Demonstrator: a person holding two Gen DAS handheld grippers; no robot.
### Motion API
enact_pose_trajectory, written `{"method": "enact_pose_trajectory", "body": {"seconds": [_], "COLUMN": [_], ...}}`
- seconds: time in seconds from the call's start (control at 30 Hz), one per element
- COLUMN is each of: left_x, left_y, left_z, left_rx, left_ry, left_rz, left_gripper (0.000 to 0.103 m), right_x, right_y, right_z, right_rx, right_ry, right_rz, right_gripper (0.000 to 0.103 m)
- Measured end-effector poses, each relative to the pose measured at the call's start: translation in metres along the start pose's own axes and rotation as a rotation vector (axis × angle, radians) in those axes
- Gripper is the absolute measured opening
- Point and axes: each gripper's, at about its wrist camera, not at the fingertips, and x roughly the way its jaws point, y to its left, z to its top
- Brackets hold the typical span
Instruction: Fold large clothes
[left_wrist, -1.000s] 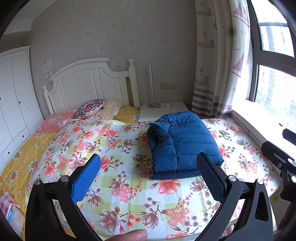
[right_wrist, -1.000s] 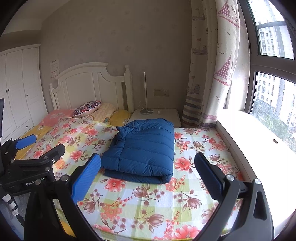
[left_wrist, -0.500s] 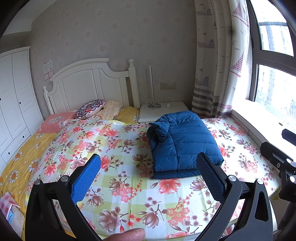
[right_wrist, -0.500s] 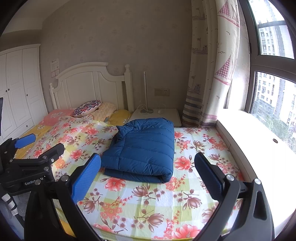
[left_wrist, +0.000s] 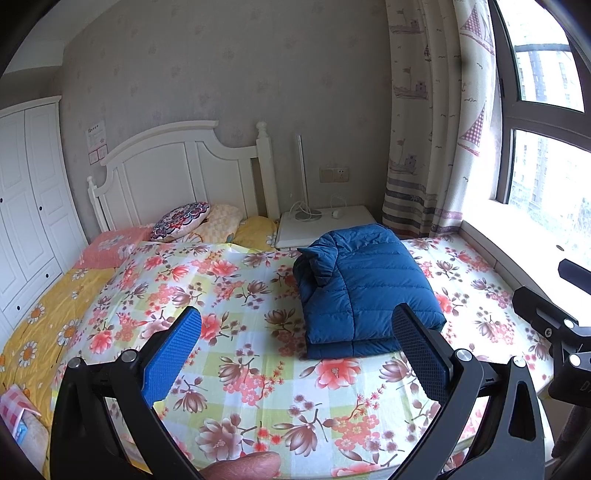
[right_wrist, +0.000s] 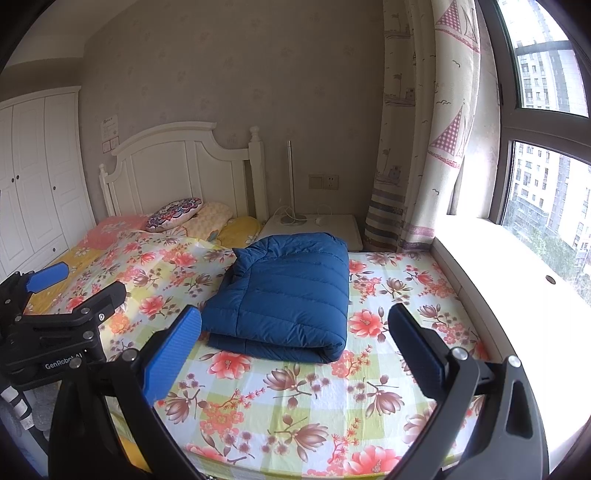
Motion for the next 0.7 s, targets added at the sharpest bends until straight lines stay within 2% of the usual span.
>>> {"method": "enact_pose_trajectory", "body": {"seconds": [0.23,0.3,0.4,0.57,0.7], "left_x": [0.007,0.015,0.034,0.085,0.138], "left_y": [0.0,0.0,-0.001,-0.007,0.007], "left_z": [0.0,0.0,0.0,0.002,-0.001], "left_rx": [-0.001,-0.017,-0.028,-0.003,0.006], "left_ry": [0.002,0.006,-0.005,0.082,0.179], "left_rz": [0.009,-0.003,0.024,-0.035,-0.066], "left_gripper": [0.099,0.099,0.099,0.099,0.099], "right_x": [0.002,0.008,0.028,0.078,0.117], "right_y": [0.001,0.001,0.002,-0.008,-0.04], "right_z": [-0.005,-0.008,-0.014,-0.014,-0.008], "right_rx": [-0.005,-0.012,-0.023,-0.003,0.029], "right_ry": [0.004,0.014,0.047,0.109,0.122], "right_rz": [0.004,0.009,0.016,0.027,0.002], "right_gripper": [0.1,0.1,0.1,0.1,0.1]}}
